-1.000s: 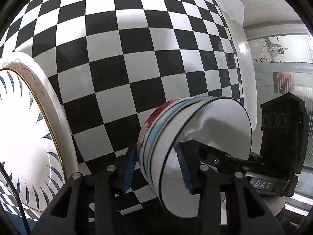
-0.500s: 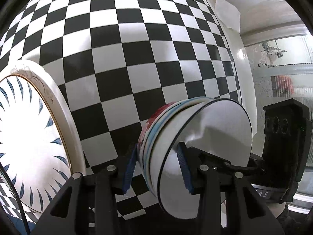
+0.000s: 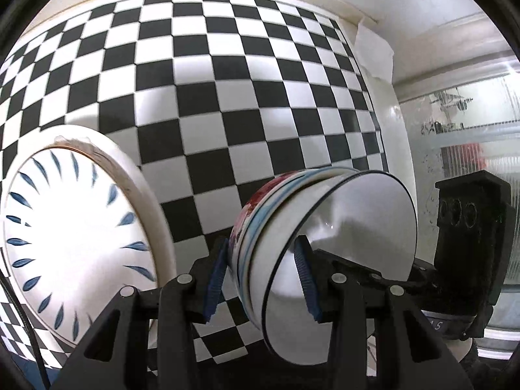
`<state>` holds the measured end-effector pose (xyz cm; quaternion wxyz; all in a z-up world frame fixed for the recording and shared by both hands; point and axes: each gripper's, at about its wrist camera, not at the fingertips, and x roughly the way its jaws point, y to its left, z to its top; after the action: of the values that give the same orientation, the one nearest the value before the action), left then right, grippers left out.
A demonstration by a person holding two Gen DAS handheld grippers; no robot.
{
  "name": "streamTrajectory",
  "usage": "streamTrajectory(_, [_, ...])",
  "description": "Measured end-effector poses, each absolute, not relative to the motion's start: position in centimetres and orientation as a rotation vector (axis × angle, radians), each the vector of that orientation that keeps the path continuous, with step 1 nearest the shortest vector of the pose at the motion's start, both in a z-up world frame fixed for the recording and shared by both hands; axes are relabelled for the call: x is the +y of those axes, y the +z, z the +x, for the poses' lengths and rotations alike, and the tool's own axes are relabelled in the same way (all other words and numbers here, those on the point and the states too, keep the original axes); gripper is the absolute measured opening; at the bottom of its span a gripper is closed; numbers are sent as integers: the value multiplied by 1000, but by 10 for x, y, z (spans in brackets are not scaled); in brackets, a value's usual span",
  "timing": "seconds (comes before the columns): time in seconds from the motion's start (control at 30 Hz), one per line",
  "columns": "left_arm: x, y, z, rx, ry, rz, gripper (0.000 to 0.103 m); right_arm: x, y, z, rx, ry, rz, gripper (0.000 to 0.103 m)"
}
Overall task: Organize plates and bowls
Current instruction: 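Carry the bowl stack with both grippers and lower it onto the plate stack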
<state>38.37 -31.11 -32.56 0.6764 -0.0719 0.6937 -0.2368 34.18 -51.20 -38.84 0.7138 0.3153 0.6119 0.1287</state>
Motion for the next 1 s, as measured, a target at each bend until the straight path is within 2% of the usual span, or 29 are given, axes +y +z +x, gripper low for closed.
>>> streamTrajectory(0.63, [-205,-296,386,1511,-368,-287,38,-419,-366,388,1427,472,617,58])
streamTrajectory(1.0, [-143,-320,391,1510,-231,-376,38,-348,-385,418,1493,566,507,54])
